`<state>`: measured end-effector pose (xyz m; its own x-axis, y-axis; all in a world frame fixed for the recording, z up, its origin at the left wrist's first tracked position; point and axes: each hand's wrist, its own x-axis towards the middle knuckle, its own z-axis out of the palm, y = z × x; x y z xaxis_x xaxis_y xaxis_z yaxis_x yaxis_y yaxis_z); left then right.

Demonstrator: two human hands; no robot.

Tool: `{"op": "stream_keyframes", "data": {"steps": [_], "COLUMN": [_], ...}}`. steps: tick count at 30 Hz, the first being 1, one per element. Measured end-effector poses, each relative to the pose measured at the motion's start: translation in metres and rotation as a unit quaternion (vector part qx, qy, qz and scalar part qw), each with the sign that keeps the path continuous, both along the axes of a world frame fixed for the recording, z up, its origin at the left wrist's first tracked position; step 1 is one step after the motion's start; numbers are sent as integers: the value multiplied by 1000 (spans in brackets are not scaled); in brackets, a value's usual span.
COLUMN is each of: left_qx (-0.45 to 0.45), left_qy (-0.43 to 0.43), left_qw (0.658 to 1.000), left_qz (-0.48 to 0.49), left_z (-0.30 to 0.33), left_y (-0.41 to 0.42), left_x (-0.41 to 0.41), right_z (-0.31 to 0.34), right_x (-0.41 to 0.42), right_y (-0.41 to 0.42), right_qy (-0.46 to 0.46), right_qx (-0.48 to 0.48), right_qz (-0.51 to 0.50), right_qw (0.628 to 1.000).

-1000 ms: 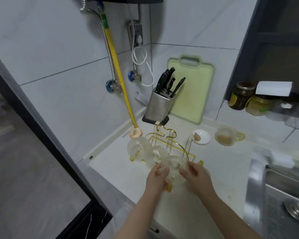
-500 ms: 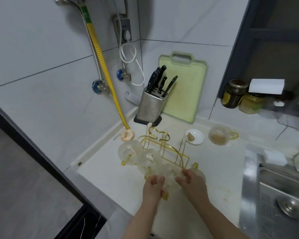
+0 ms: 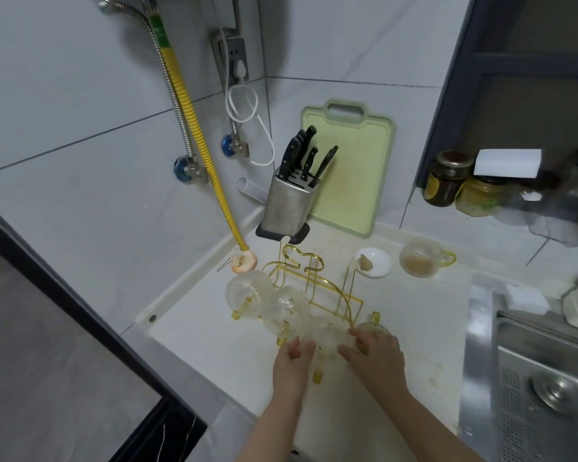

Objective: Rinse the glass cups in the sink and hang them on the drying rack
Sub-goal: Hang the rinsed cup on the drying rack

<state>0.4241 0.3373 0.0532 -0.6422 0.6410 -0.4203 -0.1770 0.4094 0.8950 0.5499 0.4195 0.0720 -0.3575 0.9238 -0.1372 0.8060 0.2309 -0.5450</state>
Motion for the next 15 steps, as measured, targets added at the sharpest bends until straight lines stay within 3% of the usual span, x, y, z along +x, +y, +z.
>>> {"op": "stream_keyframes", "data": {"steps": [7, 15], "left_qx": [-55, -98], "left_qy": [11, -33], "left_qw": [998, 992], "left_qz": [-18, -69], "left_z": [-11, -19], "left_y": [-11, -12], "left_x": [7, 36], "right_z": [-18, -35], "right_x": [37, 34], "right_y": [9, 38], "right_qy": [32, -8], "right_qx": [-12, -70], "right_qz": [-27, 33], "right_qw": [999, 997]}}
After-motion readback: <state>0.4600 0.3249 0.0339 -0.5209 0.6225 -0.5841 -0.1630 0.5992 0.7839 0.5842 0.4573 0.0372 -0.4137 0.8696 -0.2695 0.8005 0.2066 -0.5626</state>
